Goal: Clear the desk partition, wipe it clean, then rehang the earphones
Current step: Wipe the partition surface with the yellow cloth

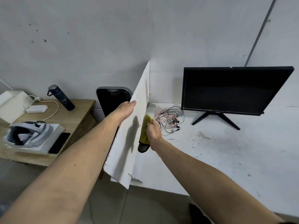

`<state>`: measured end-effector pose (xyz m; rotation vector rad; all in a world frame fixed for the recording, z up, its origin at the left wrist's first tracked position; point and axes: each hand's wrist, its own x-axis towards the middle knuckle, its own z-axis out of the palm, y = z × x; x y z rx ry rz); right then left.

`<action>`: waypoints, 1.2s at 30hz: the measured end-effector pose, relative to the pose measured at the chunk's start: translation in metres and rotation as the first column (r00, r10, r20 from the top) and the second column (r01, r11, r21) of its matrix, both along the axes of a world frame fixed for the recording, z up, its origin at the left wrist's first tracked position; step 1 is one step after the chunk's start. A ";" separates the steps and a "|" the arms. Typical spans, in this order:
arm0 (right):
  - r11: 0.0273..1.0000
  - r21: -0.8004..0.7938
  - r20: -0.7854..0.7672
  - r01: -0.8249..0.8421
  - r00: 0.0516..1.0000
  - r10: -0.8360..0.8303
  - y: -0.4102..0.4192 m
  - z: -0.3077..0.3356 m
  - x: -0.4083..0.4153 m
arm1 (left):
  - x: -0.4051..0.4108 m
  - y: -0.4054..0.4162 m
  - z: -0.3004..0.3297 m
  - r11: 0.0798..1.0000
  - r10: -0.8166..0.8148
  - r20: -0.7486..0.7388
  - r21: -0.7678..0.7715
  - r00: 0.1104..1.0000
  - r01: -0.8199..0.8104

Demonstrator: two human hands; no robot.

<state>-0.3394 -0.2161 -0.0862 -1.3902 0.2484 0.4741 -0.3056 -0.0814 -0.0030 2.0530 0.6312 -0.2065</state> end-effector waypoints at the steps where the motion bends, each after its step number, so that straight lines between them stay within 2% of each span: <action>1: 1.000 0.001 0.004 -0.003 1.000 0.003 0.000 0.000 0.000 | 0.000 0.000 0.001 1.000 0.002 0.001 0.000 1.000 -0.002; 13: 0.993 -0.018 0.095 -0.112 0.989 0.114 0.004 0.001 -0.020 | 0.001 0.003 -0.005 0.999 0.009 -0.001 0.045 1.000 -0.009; 20: 0.983 -0.092 0.160 -0.159 0.972 0.173 0.010 -0.014 -0.043 | -0.004 0.014 -0.001 1.000 0.009 -0.023 -0.004 1.000 -0.009; 24: 0.962 -0.172 0.267 -0.212 0.930 0.253 0.014 -0.018 -0.061 | -0.007 0.013 0.000 1.000 -0.003 -0.013 -0.013 1.000 0.003; 28: 0.935 -0.266 0.422 -0.236 0.843 0.333 0.019 -0.024 -0.084 | -0.009 0.014 0.001 1.000 -0.006 -0.019 0.004 1.000 0.007; 31: 0.914 -0.350 0.612 -0.205 0.689 0.389 0.024 -0.033 -0.101 | -0.011 0.015 -0.001 1.000 0.004 -0.027 -0.003 1.000 -0.004; 34: 0.903 -0.382 0.706 -0.200 0.567 0.424 0.023 -0.035 -0.119 | -0.010 0.014 -0.004 1.000 0.013 -0.017 0.001 1.000 -0.013; 36: 0.907 -0.374 0.788 -0.193 0.450 0.420 0.021 -0.036 -0.130 | -0.010 0.012 -0.005 1.000 0.022 -0.007 0.015 1.000 -0.022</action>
